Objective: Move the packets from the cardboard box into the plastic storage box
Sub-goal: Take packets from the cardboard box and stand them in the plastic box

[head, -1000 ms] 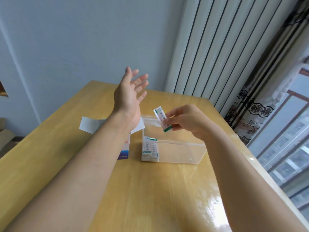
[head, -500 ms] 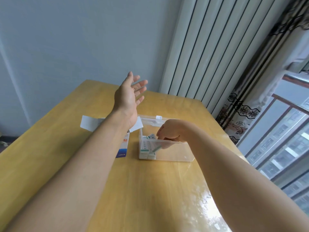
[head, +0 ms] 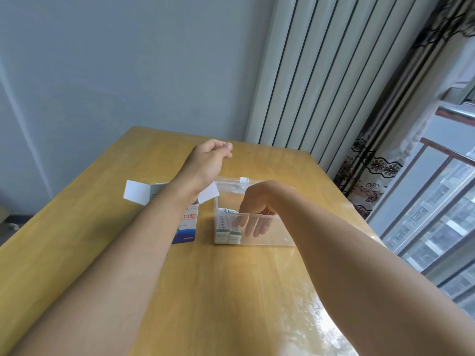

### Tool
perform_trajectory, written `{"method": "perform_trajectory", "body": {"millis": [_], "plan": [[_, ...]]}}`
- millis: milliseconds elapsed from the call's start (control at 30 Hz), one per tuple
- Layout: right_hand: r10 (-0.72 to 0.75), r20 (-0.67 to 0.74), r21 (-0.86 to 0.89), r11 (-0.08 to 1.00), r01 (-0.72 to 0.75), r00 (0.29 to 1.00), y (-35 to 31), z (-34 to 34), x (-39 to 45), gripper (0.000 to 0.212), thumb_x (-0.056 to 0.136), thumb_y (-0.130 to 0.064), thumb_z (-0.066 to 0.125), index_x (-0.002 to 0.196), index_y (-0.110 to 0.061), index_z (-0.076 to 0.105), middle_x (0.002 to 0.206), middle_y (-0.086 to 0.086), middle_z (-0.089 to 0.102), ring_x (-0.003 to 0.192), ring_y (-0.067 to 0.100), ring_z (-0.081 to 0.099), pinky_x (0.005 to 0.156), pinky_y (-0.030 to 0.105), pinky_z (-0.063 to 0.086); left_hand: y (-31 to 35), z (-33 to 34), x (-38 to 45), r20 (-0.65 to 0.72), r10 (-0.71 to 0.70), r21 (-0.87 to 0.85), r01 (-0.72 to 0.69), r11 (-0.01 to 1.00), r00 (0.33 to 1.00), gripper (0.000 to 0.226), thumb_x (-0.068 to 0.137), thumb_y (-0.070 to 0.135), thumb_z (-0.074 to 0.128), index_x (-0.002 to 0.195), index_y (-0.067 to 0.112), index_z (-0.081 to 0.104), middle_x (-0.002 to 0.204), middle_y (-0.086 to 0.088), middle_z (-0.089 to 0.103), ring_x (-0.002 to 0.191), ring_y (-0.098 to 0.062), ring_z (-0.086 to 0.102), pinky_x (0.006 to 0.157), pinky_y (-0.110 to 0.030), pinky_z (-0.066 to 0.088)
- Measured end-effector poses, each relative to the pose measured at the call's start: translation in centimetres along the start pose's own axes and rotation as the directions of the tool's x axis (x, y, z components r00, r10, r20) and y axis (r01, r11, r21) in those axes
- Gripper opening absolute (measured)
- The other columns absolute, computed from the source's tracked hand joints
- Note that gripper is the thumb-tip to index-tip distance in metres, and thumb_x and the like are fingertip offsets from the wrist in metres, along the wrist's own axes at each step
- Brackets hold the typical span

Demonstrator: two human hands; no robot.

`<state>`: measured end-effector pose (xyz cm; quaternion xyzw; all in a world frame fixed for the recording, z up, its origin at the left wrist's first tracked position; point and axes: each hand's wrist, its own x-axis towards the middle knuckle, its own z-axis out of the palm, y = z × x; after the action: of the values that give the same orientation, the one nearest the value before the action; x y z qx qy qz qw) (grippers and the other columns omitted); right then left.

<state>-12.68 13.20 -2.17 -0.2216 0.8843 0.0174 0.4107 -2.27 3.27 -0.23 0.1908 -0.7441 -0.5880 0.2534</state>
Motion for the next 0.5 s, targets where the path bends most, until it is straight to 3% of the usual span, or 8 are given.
{"method": "perform_trajectory", "body": {"millis": [167,300,500], "plan": [[-0.001,0.012,-0.084,0.996,0.002,1.000,-0.6,0.0,-0.1,0.023,0.100,-0.032,0.064,0.101,-0.010,0.069,0.090,0.003,0.079,0.108,0.025,0.072,0.100,0.042,0.056,-0.3,0.1,0.2,-0.015,0.002,-0.011,-0.002,1.000,1.000,0.025,0.105,0.035,0.049,0.112,0.020,0.068,0.116,0.009,0.069,0.117,-0.013,0.057,0.091,-0.028,0.035],[0.003,-0.006,-0.160,0.987,-0.004,1.000,-0.9,-0.3,-0.3,0.031,0.103,-0.035,0.057,0.114,-0.009,0.071,0.104,0.006,0.079,0.100,0.024,0.075,0.097,0.046,0.057,-0.5,0.3,0.3,-0.013,0.002,-0.016,-0.002,1.000,1.000,0.025,0.104,0.035,0.051,0.111,0.019,0.069,0.116,0.007,0.069,0.118,-0.013,0.057,0.092,-0.029,0.036],[-0.025,-0.095,-0.126,0.992,0.013,0.995,-1.4,-0.3,-0.4,0.030,0.104,-0.018,0.050,0.130,-0.002,0.054,0.097,0.009,0.079,0.093,0.028,0.076,0.096,0.050,0.057,-0.7,0.4,0.4,-0.019,0.007,-0.021,-0.008,1.000,1.000,0.027,0.105,0.036,0.049,0.112,0.019,0.069,0.115,0.008,0.069,0.118,-0.013,0.057,0.091,-0.028,0.035]]}}
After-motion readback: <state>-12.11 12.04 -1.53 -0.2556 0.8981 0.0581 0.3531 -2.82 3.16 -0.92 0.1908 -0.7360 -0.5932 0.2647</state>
